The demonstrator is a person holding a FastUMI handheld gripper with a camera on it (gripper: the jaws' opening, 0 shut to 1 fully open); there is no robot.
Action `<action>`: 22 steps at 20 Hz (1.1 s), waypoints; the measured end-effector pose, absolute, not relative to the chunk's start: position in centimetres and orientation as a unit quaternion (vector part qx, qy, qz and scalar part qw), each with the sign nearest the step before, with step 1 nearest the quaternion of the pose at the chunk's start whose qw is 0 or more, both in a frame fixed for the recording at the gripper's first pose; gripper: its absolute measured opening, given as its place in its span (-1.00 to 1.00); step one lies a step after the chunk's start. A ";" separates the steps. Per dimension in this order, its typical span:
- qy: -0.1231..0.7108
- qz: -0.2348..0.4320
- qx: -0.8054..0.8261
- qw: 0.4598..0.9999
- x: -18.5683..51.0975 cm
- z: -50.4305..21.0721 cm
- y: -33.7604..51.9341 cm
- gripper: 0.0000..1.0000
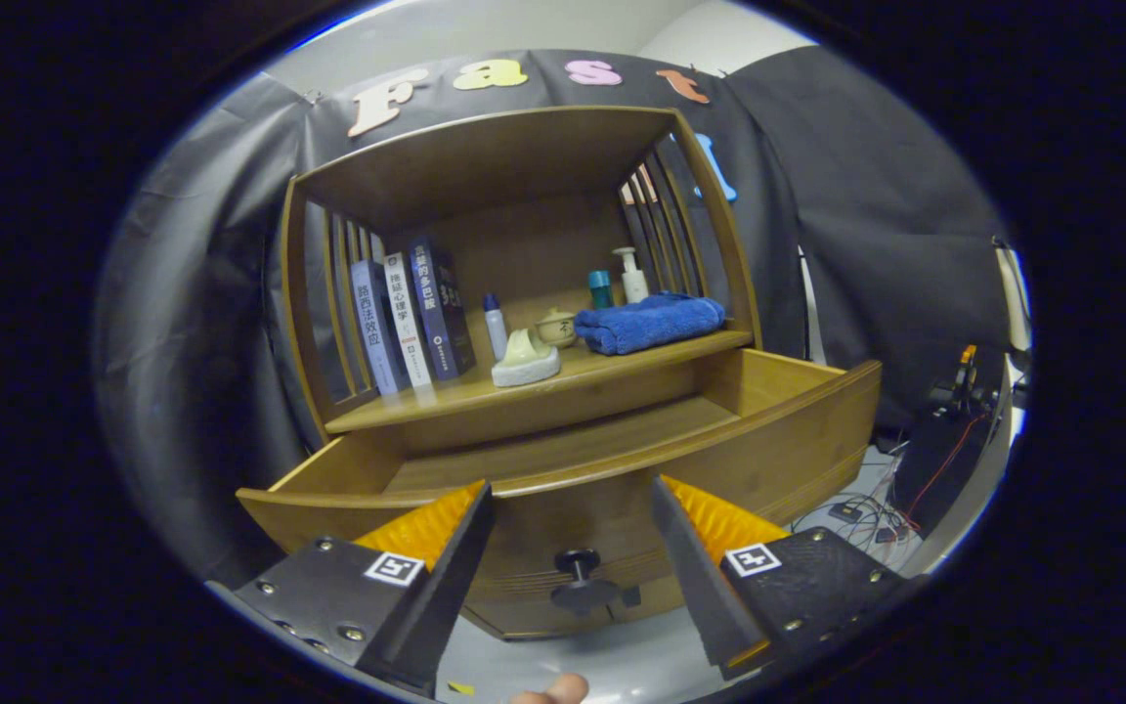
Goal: Pull open the drawer, take out the items inside it, and place them on the countertop above the cabinet.
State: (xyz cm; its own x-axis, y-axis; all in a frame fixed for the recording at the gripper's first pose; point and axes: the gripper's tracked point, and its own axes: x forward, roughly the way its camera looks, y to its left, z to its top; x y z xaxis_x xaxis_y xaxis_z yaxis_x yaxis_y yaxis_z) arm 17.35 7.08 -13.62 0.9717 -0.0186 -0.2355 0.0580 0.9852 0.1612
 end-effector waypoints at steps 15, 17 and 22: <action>0.118 -0.019 0.096 0.988 17.3 -13.7 7.2 0.93; 0.118 -0.019 0.098 0.988 17.3 -13.7 7.2 0.92; 0.118 -0.019 0.100 0.988 17.3 -13.7 7.2 0.92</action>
State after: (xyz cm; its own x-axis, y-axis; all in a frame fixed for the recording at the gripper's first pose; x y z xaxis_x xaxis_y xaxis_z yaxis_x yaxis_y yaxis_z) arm 17.34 7.25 -13.74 0.9714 -0.0139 -0.2372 0.0613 0.9791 0.1938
